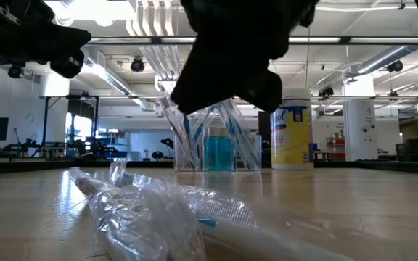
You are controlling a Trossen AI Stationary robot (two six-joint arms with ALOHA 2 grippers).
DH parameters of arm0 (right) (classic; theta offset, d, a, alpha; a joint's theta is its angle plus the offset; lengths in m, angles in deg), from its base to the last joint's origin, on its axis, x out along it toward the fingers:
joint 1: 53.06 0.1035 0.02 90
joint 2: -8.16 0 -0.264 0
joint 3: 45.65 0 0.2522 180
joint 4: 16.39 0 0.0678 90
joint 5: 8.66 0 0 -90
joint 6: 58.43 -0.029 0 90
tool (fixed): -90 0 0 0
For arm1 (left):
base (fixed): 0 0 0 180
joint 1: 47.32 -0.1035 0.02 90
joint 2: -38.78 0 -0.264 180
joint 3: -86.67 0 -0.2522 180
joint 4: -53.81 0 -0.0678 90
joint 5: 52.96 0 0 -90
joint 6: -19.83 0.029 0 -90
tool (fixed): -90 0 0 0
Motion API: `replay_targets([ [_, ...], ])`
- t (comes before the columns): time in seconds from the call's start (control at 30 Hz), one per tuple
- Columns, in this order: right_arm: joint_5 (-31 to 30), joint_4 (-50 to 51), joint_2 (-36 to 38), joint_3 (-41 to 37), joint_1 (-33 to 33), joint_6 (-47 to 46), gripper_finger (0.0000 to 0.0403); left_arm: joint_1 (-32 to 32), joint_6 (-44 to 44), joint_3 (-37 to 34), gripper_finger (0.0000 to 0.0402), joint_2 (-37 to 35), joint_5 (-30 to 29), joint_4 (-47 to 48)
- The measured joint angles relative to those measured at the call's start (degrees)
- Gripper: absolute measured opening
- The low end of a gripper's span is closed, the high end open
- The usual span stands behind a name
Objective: Pick & Place toothbrushing station
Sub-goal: Put the blue toothbrush into the transparent organizer
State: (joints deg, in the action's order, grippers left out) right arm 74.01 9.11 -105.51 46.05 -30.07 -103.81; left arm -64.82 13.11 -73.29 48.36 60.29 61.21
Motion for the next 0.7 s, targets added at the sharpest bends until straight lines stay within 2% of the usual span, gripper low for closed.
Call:
replay_targets([
  [0.33, 0.8, 18.15, -12.28, 22.87, 1.35, -8.35, 0.015, 0.0, -0.74, 0.0, 0.003, 0.0, 0.01, 0.09],
  [0.43, 2.65, 22.43, -15.36, 27.57, 1.38, -8.97, 0.0165, 0.02, -0.77, 0.0, 0.0028, 0.0, 0.01, 0.78],
  [0.7, 2.82, 33.62, -22.91, 38.62, 1.36, -5.2, 0.0192, 0.07, -0.96, 0.0, 0.003, -0.02, 0.01, 1.35],
])
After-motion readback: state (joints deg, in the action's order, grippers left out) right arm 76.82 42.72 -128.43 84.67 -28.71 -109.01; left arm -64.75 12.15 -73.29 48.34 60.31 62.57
